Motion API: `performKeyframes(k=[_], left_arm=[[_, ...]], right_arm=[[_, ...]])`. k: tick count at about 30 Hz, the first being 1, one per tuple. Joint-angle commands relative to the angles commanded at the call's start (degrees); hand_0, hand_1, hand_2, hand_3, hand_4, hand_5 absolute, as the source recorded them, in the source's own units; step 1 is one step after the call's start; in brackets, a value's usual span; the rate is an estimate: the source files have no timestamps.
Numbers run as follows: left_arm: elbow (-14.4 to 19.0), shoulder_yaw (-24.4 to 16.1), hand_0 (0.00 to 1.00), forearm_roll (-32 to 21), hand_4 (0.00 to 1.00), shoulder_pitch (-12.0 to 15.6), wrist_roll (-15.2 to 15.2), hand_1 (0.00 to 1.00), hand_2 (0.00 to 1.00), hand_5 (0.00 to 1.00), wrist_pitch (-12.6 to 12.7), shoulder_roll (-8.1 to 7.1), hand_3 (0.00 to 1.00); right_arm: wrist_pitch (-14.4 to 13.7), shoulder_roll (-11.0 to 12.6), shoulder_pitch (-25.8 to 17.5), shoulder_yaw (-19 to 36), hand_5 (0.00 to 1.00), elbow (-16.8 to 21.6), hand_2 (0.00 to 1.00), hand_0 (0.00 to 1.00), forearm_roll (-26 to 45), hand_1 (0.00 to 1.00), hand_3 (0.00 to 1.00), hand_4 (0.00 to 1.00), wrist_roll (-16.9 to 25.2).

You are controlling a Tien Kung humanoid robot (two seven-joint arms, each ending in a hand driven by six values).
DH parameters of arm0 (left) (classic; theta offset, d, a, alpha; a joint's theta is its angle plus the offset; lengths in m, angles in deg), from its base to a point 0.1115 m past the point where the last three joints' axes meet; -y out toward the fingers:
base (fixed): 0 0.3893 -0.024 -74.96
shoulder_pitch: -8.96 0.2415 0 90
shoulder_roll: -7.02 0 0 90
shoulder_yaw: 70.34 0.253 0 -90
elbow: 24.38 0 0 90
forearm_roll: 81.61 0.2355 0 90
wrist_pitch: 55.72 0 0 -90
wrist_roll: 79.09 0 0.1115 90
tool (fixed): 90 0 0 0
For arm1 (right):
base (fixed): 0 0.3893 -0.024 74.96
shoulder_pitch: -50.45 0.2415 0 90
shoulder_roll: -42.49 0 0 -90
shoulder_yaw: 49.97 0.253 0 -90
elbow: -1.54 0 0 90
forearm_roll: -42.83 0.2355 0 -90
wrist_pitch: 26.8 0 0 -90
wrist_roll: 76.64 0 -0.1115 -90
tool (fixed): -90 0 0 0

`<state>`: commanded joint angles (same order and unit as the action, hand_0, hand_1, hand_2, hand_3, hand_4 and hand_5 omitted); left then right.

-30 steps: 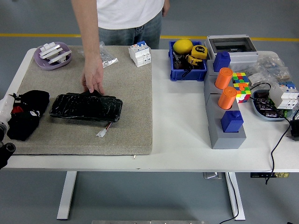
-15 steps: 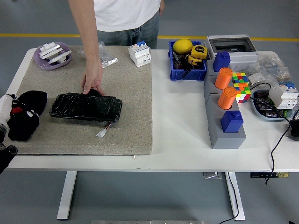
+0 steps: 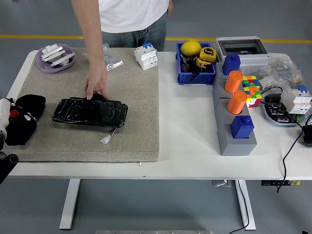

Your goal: Pick the rag up,wipe the panel,place it on the desk

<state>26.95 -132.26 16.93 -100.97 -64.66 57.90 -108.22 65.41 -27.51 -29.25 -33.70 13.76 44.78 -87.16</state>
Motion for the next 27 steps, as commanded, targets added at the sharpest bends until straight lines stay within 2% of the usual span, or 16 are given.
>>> performKeyframes(k=[1,2,7,8,15,19,27], left_arm=[[0.1,-0.1,0.299,0.0,0.251,0.1,-0.1,0.134,0.477,0.002,0.2,0.02,0.435],[0.2,-0.2,0.290,0.1,0.373,0.1,-0.2,0.138,0.469,0.002,0.3,0.02,0.399],[1.3,-0.8,0.290,1.1,0.373,0.4,-0.8,0.138,0.469,0.002,1.4,0.05,0.399],[1.8,-1.1,0.283,1.4,0.336,0.6,-1.0,0.135,0.467,0.002,1.7,0.06,0.381],[11.3,-4.4,0.283,3.6,0.318,3.1,-1.6,0.134,0.461,0.002,3.6,0.21,0.380],[14.3,-3.9,0.283,4.1,0.318,3.6,-1.6,0.134,0.461,0.002,3.9,0.56,0.380],[11.6,-1.3,0.282,2.9,0.295,2.5,-2.1,0.131,0.460,0.002,4.1,0.85,0.387]], right_arm=[[0.0,0.0,0.0,-0.1,0.568,0.0,0.646,0.708,0.2,0.591,0.639,0.998,0.1],[0.0,0.0,0.0,-0.1,0.567,0.0,0.646,0.708,0.1,0.591,0.639,0.998,0.0],[0.0,0.0,0.0,0.0,0.567,0.0,0.646,0.708,0.1,0.591,0.639,0.998,0.0],[0.0,0.0,0.1,-0.1,0.567,0.0,0.647,0.708,0.2,0.591,0.639,0.998,0.1],[0.0,0.0,0.1,-0.2,0.567,0.0,0.647,0.708,0.6,0.591,0.639,0.998,0.1],[0.1,0.0,0.1,-0.5,0.567,-0.1,0.647,0.708,1.0,0.591,0.639,0.998,0.3],[0.1,-0.1,0.2,-0.6,0.567,-0.1,0.648,0.708,1.1,0.591,0.639,0.998,0.4]])
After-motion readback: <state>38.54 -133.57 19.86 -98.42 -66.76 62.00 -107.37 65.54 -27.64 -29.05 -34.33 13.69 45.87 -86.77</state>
